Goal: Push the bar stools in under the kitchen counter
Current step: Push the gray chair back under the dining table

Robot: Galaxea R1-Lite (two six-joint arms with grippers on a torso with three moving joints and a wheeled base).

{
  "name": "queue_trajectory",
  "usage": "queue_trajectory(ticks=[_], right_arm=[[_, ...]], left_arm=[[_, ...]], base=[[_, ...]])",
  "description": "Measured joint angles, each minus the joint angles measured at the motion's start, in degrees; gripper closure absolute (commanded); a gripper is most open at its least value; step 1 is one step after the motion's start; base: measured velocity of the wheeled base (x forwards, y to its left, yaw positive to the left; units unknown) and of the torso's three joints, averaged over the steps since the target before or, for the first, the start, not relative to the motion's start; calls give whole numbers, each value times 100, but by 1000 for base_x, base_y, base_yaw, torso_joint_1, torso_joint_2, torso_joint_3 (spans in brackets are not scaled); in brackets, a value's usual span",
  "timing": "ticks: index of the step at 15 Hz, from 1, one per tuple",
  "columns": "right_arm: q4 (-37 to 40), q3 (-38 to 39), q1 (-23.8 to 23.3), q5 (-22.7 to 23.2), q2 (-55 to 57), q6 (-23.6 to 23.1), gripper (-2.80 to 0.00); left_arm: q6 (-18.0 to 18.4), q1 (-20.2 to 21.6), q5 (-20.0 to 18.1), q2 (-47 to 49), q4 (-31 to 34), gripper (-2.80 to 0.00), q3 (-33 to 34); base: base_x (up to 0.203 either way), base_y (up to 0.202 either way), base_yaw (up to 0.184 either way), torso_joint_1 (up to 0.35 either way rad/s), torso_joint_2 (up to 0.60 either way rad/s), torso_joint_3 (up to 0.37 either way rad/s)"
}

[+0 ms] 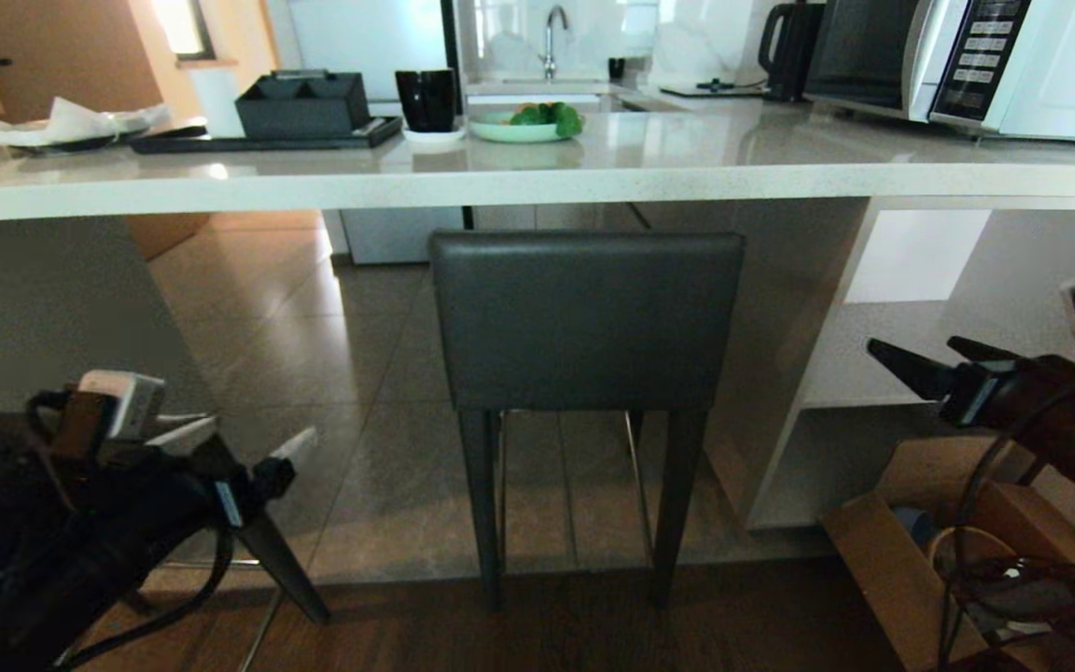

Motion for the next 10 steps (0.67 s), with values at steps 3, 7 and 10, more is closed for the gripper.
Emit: queue_trajectory(ticks=[3, 7, 10], right_arm=[[669, 477, 2, -664, -1138, 2, -280], [2314, 632, 38, -891, -3077, -14, -280], [3962, 584, 59, -923, -4653, -41, -280]], left_arm=[[2, 21, 1078, -806, 171, -280, 448], [16, 46, 1736, -2306, 1111, -280, 578], [-2, 86, 1739, -3927, 2735, -280, 200]], base=[[0, 0, 0, 0, 0, 0], [0, 0, 0, 0, 0, 0], [0, 0, 0, 0, 0, 0]])
